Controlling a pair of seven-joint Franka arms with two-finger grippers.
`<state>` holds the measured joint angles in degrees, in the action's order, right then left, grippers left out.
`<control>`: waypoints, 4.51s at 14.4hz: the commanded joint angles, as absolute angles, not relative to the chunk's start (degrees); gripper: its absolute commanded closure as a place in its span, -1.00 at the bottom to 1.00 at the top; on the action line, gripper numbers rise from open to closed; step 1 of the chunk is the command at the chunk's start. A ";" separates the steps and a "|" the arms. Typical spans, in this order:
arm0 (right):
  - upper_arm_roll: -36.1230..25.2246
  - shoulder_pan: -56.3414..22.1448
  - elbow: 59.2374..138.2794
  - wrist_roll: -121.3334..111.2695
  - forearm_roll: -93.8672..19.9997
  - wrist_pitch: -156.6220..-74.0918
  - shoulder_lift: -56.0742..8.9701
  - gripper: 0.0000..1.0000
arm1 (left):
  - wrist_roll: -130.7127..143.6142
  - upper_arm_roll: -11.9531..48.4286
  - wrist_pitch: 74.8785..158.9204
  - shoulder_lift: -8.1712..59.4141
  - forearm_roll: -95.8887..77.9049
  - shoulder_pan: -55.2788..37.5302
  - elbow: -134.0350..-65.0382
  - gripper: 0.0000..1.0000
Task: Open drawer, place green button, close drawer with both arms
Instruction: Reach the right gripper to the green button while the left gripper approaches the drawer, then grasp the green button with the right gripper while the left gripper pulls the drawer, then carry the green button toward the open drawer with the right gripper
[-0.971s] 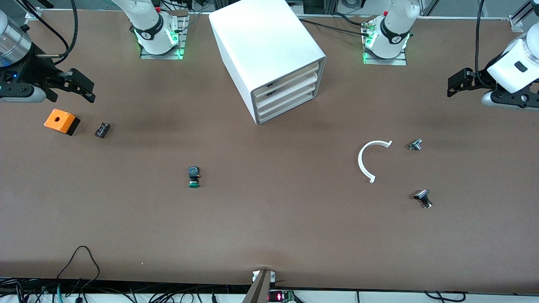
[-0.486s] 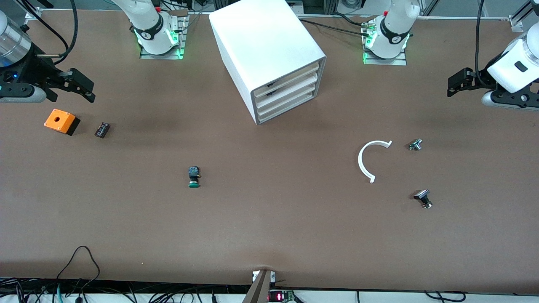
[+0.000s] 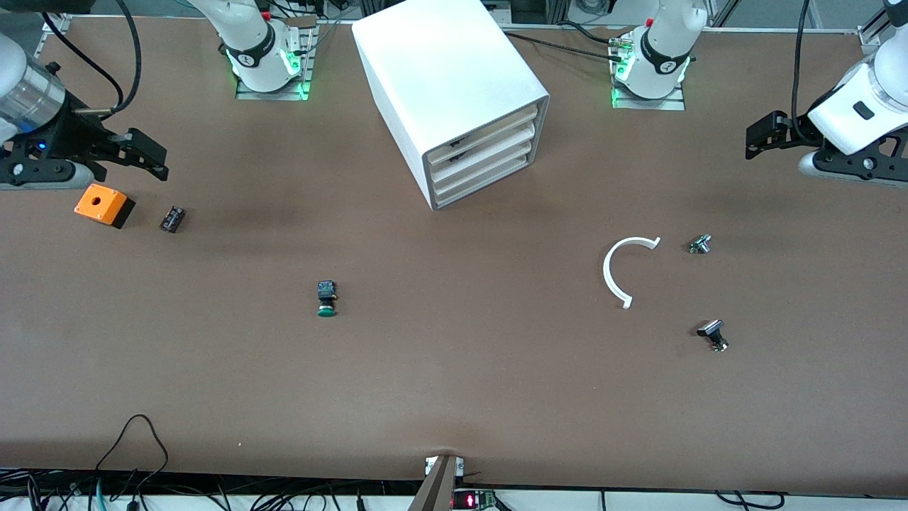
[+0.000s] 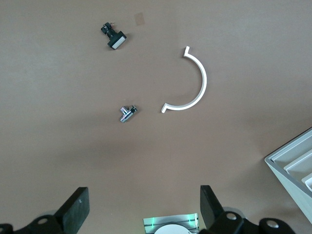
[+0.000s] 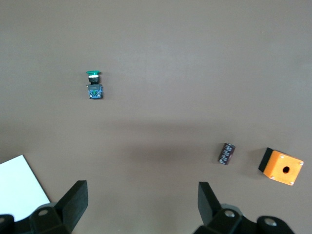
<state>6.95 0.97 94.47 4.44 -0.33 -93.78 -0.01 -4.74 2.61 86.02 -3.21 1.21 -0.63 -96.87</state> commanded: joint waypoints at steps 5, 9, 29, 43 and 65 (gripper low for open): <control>7.91 -0.34 93.78 3.25 -3.60 -97.37 -5.53 -1.00 | -5.01 3.25 77.03 -1.50 -1.31 -0.97 -94.31 -0.99; 8.00 -1.76 93.78 3.16 -3.60 -100.89 -9.31 -1.00 | -5.36 3.34 65.49 0.87 -11.33 -0.97 -95.09 -0.99; 7.91 -11.34 101.16 3.96 -3.69 -134.81 -33.38 -1.00 | -70.54 14.32 109.51 24.41 -77.75 0.00 -130.96 -0.63; 7.74 -11.95 100.90 2.81 -2.73 -140.71 -39.11 -0.56 | -74.18 20.39 109.69 32.51 -85.43 -0.53 -132.71 -0.22; 7.56 -25.13 82.89 41.46 -2.02 -137.46 -39.02 1.00 | -61.02 14.16 109.69 34.01 -78.51 0.35 -123.59 1.00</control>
<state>8.22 -23.74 85.52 36.27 -2.45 -138.74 -38.46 -67.35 16.27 109.07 33.50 -81.16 0.21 -127.57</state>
